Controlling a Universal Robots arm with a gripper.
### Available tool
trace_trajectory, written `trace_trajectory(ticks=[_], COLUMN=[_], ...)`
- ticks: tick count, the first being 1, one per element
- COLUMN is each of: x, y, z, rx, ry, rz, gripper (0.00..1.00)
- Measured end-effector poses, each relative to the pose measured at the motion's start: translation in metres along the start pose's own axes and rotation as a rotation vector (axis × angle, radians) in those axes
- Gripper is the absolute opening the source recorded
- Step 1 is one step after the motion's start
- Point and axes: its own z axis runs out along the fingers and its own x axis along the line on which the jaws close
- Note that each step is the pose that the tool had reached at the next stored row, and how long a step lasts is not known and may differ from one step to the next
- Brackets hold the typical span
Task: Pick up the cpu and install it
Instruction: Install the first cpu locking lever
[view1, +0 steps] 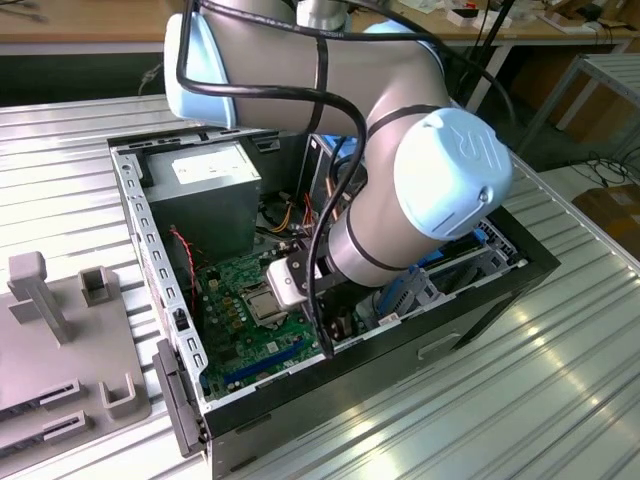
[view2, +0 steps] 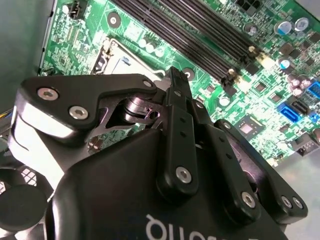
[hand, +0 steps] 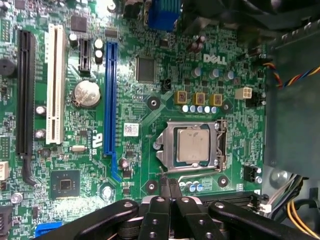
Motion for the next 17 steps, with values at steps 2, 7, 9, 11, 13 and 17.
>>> trace_trajectory(ticks=[2, 7, 9, 11, 13, 17], x=[0.0008, 0.0018, 0.0019, 0.0018, 0.0013, 0.0007], y=[-0.0013, -0.0028, -0.003, -0.003, -0.0033, -0.0053], z=[0.003, 0.009, 0.0091, 0.009, 0.007, 0.0042], rx=[0.0, 0.0, -0.0001, 0.0, -0.0001, -0.0001], ry=[0.0, 0.0002, 0.0003, -0.0001, -0.0013, -0.0012], rz=[0.0, 0.0, 0.0, 0.0, 0.0, 0.0], gripper=[0.11, 0.11, 0.11, 0.11, 0.11, 0.11])
